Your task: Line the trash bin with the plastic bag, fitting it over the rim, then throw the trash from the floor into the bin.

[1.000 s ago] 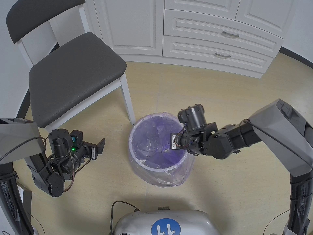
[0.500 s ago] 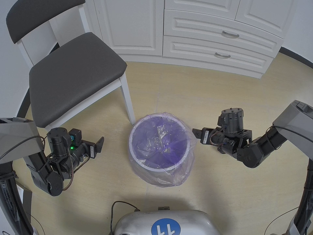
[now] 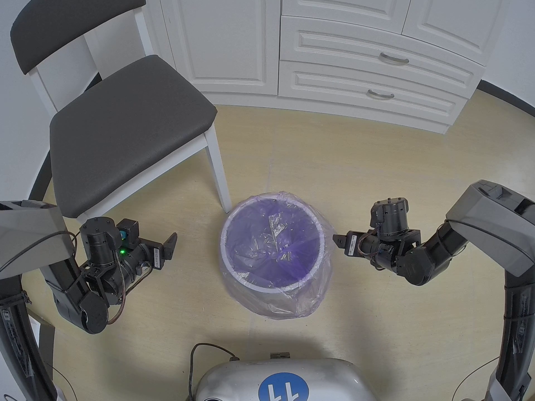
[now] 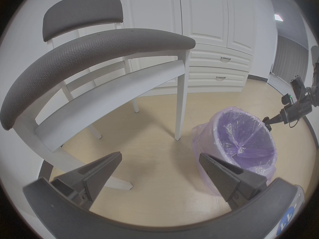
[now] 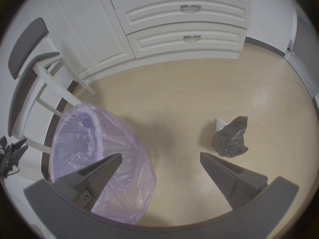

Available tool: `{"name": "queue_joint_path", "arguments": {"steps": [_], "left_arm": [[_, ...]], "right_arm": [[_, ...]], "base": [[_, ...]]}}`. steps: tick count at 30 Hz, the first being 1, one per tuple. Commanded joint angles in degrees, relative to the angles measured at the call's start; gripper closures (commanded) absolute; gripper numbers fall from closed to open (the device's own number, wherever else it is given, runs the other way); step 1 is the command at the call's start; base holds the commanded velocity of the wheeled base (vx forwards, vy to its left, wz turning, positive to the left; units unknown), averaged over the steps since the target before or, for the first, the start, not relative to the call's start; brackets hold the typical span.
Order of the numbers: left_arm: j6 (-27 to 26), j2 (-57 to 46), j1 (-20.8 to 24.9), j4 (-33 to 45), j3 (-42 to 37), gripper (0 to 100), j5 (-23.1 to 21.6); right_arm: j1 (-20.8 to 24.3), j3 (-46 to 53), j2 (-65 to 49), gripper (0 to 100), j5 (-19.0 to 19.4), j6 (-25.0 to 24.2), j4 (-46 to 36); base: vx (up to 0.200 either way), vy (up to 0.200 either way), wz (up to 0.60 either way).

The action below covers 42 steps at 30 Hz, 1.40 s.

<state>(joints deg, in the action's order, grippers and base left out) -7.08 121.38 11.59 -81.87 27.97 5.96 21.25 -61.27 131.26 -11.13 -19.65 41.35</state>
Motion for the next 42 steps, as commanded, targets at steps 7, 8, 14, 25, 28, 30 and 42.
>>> {"name": "queue_joint_path", "arguments": {"steps": [7, 8, 14, 25, 28, 30, 42], "left_arm": [[0.05, 0.26, 0.01, -0.04, -0.1, 0, 0.02], [-0.04, 0.26, 0.01, -0.04, -0.1, 0, 0.02], [-0.04, 0.26, 0.1, -0.04, -0.02, 0, 0.02], [-0.04, 0.0, 0.18, -0.13, -0.19, 0, 0.02], [-0.04, 0.0, 0.27, -0.13, -0.28, 0, 0.02], [-0.04, -0.18, 0.27, -0.13, -0.37, 0, 0.02], [-0.3, -0.53, 0.36, -0.22, -0.98, 0, 0.19]], "right_arm": [[0.29, -3.24, 8.67, 0, 0.06, -0.48, 0.13], [0.29, -3.86, 9.63, 0, 0.06, -0.48, 0.22], [0.46, -8.16, 14.2, 0, 1.29, -3.64, 0.13], [0.64, -7.99, 12.88, 0, 2.43, -6.63, 0.92], [-0.15, -6.14, 10.16, 0, 2.08, -5.57, 0.92], [-1.38, -4.47, 7.26, 0, 2.08, -3.64, 0.75], [-7.54, 8.54, -14.98, 0, 1.46, 11.57, 1.01]], "base": [[0.0, 0.0, 0.0], [0.0, 0.0, 0.0], [0.0, 0.0, 0.0], [0.0, 0.0, 0.0], [0.0, 0.0, 0.0], [0.0, 0.0, 0.0], [0.0, 0.0, 0.0]]}}
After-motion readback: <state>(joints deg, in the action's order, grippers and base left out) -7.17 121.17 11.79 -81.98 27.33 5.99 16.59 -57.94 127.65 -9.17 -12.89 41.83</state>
